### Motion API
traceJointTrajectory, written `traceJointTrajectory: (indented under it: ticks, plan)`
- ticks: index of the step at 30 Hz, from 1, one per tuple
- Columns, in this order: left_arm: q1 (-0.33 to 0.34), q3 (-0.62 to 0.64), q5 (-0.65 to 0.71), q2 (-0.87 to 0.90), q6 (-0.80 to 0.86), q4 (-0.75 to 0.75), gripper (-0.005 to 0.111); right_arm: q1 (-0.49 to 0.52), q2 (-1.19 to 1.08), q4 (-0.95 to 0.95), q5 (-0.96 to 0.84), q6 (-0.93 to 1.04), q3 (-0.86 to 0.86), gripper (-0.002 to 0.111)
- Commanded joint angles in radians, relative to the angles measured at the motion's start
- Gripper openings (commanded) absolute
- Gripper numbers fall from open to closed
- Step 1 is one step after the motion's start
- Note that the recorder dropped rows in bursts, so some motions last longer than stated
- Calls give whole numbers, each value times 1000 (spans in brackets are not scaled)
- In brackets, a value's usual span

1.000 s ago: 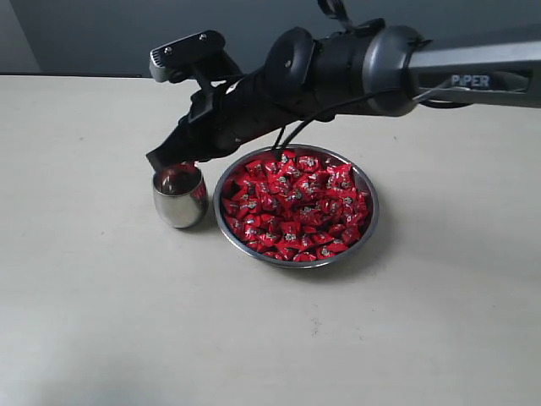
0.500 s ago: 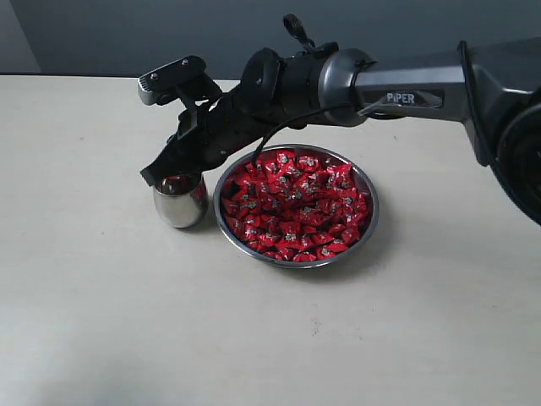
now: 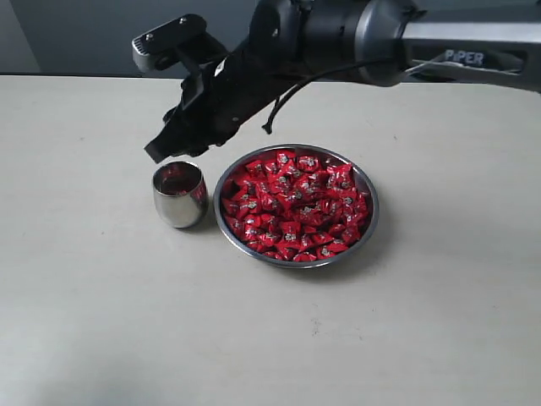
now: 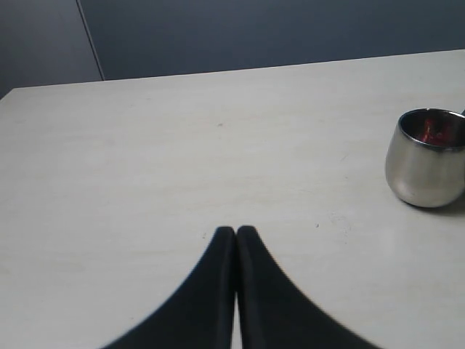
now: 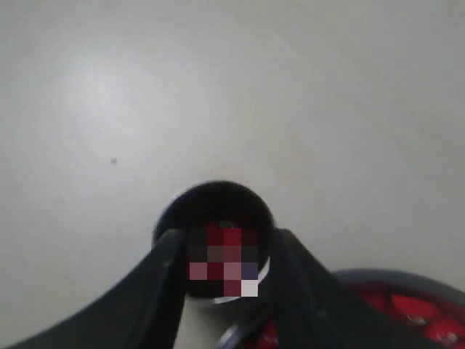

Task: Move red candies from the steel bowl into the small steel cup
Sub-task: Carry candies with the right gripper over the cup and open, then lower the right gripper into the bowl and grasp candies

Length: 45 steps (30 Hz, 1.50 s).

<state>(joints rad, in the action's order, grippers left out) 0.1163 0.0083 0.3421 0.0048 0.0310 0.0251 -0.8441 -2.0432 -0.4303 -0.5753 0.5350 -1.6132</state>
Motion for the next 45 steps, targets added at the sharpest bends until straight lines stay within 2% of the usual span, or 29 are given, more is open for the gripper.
traceJointTrajectory:
  ticks: [1,5,14,30,33,35,43,45]
  plan:
    - [-8,-8,-5,-5,-2,2,0,48,47,217,-72,-181,55,37]
    - [-8,-8,-5,-5,-2,2,0,86,51,222,-95,-187,121,37]
    - [-8,-8,-5,-5,-2,2,0,88,43,266,-42,-189,230,37]
    - [-8,-8,-5,-5,-2,2,0,88,-46,254,20,-192,234,36]
    - [-8,-8,-5,-5,-2,2,0,88,-46,265,20,-195,234,20]
    - [-8,-8,-5,-5,-2,2,0,88,-45,271,14,-195,234,3]
    - [-8,-8,-5,-5,-2,2,0,86,78,263,6,-199,234,0]
    - [-8,-8,-5,-5,-2,2,0,86,113,202,15,-199,234,0]
